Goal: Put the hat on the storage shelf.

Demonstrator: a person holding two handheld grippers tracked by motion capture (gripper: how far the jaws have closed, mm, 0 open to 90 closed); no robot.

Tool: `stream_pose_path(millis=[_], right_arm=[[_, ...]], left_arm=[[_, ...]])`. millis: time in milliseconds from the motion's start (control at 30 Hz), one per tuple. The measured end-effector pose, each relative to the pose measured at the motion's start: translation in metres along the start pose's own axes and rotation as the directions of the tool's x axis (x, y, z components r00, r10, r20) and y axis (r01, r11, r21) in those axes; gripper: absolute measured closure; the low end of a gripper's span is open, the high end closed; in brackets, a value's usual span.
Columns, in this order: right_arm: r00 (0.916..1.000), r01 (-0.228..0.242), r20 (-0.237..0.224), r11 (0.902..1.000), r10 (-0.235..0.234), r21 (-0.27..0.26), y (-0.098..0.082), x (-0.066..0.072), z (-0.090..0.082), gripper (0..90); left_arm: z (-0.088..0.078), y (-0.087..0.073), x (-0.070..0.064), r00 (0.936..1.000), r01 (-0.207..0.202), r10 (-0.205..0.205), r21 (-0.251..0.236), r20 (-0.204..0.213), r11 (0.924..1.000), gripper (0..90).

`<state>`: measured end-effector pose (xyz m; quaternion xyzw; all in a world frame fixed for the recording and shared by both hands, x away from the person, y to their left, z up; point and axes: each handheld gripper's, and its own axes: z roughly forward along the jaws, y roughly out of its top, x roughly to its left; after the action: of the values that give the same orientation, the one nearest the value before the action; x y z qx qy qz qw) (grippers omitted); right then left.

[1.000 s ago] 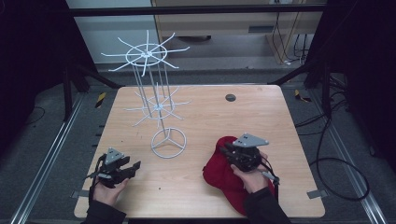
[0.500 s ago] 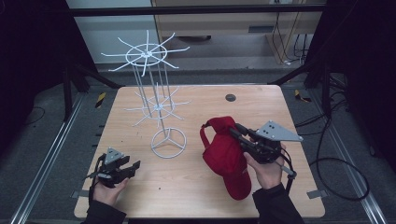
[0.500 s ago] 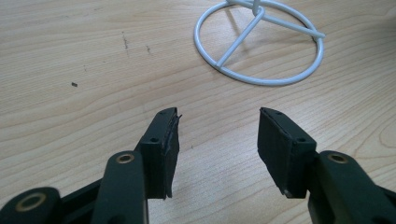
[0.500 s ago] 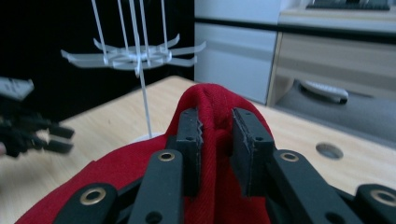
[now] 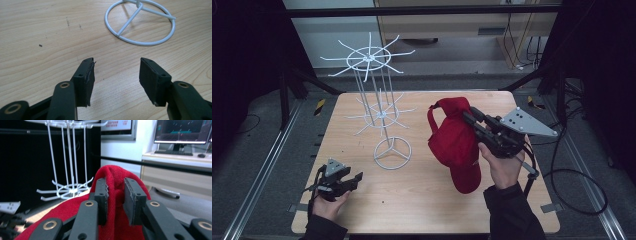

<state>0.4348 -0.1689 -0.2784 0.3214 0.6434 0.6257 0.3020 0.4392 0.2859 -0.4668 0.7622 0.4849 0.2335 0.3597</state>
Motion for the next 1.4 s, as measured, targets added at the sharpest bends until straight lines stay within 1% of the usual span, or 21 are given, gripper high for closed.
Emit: stream_pose_path(millis=[100,333,400,667,767,867,967,1267,1400], right_arm=[[1.0,0.002,0.001,0.9998,-0.002,-0.02,0.009,0.0,0.001,73.7],[0.9999,0.009,0.01,0.9973,-0.008,-0.073,0.032,0.001,0.001,73.8],[0.9998,0.02,0.01,0.9959,-0.019,-0.088,0.04,0.002,0.001,73.8],[0.9985,0.055,0.006,0.9875,-0.054,-0.148,0.073,0.013,-0.001,73.8],[0.9973,0.073,0.01,0.9848,-0.073,-0.157,0.084,0.018,0.003,73.7],[0.9967,0.081,0.013,0.9827,-0.08,-0.167,0.094,0.022,0.007,73.8],[0.9962,0.087,0.015,0.9782,-0.086,-0.189,0.104,0.027,0.013,73.7],[0.9966,0.082,0.01,0.9691,-0.082,-0.233,0.124,0.035,0.02,73.7],[0.9965,0.08,-0.003,0.9659,-0.083,-0.246,0.131,0.04,0.024,73.7]], left_arm=[[0.0,0.0,0.001,1.0,0.004,-0.004,-0.002,-0.008,1.0,44.6],[0.0,0.0,0.001,0.9999,0.011,-0.011,-0.007,-0.006,0.9999,43.2],[0.0,0.0,0.001,0.9999,0.011,-0.011,-0.007,-0.007,0.9999,42.9],[0.0,0.0,0.001,0.9999,0.008,-0.008,-0.008,-0.007,0.9999,42.6],[-0.001,0.0,0.001,0.9999,0.008,-0.008,-0.007,-0.007,0.9999,42.6],[-0.001,0.0,0.001,0.9999,0.011,-0.011,-0.011,-0.006,0.9999,42.6],[0.0,0.0,0.002,0.9999,0.011,-0.011,-0.01,-0.006,0.9999,42.7],[-0.001,0.0,0.002,0.9999,0.014,-0.014,-0.01,-0.005,0.9999,42.7],[0.0,0.0,0.002,0.9999,0.015,-0.015,-0.01,-0.005,0.9998,42.7]])
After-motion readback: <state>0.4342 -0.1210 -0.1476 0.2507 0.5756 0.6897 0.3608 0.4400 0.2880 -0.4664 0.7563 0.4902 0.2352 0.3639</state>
